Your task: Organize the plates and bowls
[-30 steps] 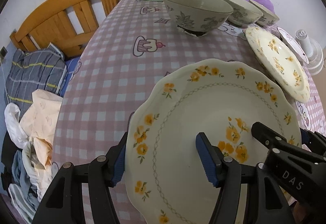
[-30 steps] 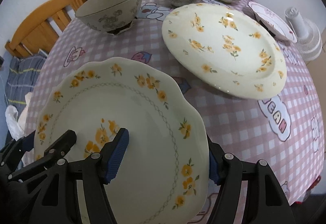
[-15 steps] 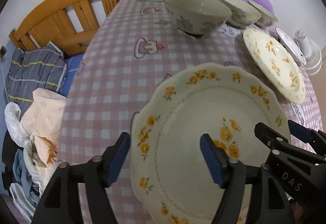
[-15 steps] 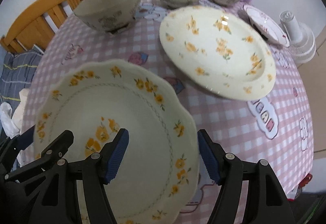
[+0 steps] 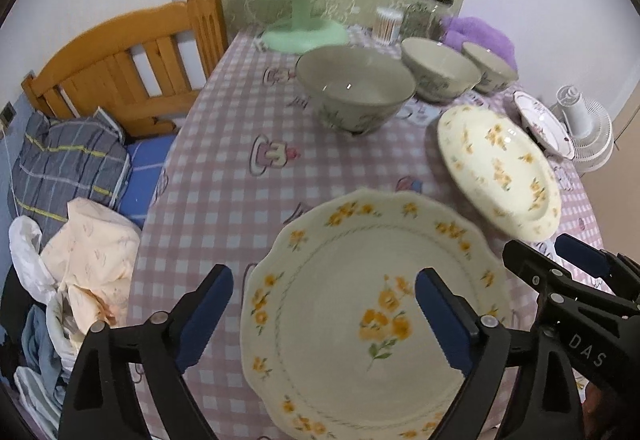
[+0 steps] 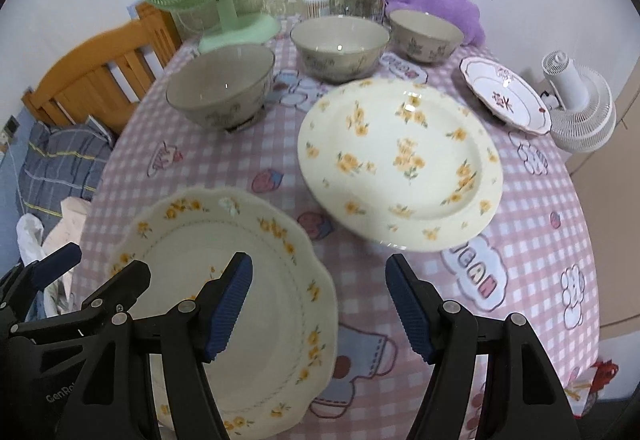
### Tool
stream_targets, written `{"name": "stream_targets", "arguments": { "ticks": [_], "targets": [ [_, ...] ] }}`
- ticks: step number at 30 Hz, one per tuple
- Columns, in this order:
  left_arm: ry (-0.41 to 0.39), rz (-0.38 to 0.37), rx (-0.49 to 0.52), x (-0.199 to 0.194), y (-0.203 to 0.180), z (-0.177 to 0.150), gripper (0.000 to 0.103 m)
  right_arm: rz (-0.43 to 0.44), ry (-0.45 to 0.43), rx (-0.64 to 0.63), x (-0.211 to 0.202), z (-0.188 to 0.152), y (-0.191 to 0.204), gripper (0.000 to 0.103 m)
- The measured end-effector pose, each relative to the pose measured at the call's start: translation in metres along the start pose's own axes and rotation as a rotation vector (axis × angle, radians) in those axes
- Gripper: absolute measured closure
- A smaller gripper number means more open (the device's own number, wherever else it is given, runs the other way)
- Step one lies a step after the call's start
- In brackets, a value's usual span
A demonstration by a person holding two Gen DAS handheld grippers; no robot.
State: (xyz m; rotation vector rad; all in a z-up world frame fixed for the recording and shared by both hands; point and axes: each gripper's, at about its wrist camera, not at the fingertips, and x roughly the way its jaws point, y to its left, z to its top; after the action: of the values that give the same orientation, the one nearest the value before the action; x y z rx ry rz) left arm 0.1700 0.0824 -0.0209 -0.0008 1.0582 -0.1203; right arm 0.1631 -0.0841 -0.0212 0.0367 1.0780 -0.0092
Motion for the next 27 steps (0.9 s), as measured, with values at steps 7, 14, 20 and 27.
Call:
{"name": "stream_targets", "arguments": {
  "ticks": [7, 14, 20, 27],
  "targets": [
    [-0.067, 0.010, -0.002, -0.013, -0.035, 0.012, 0.006, 0.014, -0.057, -0.008, -0.018, 0.014, -0.031, 0.031],
    [-0.075, 0.037, -0.029, -0.007, -0.078, 0.028, 0.006, 0.025, -0.073, -0.022, -0.020, 0.033, -0.074, 0.031],
    [-0.044, 0.087, -0.069, 0.009, -0.108, 0.045, 0.007, 0.041, -0.073, -0.004, -0.013, 0.051, -0.109, 0.031],
    [-0.044, 0.108, -0.099, 0.031, -0.141, 0.065, 0.009, 0.033, -0.056, -0.033, 0.011, 0.074, -0.141, 0.031]
  ]
}}
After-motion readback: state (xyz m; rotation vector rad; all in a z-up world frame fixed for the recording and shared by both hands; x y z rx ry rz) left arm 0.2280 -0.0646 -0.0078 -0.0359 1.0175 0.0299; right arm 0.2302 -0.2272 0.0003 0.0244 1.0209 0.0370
